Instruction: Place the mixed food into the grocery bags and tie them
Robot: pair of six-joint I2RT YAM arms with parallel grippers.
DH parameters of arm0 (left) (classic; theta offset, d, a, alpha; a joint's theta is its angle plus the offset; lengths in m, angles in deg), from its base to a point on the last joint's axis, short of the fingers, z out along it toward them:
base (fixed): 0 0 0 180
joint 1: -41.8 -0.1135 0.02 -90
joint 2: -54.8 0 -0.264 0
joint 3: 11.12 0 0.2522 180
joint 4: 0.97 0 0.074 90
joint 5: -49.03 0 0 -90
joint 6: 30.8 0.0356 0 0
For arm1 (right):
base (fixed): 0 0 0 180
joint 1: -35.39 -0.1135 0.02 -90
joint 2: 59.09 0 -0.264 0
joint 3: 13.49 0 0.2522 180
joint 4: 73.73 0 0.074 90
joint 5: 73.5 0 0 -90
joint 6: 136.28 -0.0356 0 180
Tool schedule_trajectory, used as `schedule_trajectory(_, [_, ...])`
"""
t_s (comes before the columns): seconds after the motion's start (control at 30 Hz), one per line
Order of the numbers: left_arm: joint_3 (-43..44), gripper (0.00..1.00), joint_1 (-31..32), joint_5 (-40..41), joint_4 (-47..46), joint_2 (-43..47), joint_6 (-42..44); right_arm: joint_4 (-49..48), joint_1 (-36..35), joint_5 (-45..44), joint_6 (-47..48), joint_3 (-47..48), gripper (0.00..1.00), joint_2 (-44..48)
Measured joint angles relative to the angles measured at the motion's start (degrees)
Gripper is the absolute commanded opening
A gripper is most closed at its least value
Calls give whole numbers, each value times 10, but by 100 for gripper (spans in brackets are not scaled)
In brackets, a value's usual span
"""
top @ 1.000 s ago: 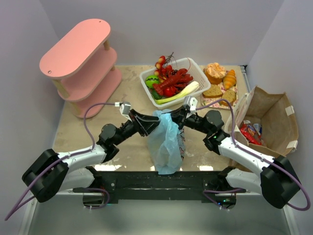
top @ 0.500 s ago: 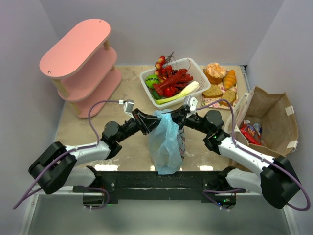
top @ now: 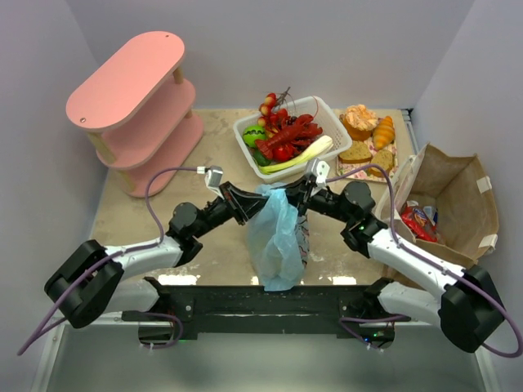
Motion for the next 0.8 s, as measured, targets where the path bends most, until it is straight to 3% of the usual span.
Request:
schedule_trajectory(0.07, [0, 0, 0, 5, 16, 16, 5, 33, -3, -14, 4, 14, 35, 6])
schedule_trajectory(0.1, [0, 0, 0, 7, 21, 22, 8, 53, -3, -26, 9, 24, 45, 10])
schedule_trajectory(0.33, [0, 0, 0, 12, 33, 32, 12, 206, -4, -125, 29, 70, 62, 57])
schedule_trajectory(0.43, [4, 0, 0, 9, 33, 25, 12, 265, -4, -172, 31, 86, 67, 78])
schedule_trajectory(0.8, [17, 0, 0, -20, 29, 15, 13, 425, -7, -317, 3, 135, 72, 153])
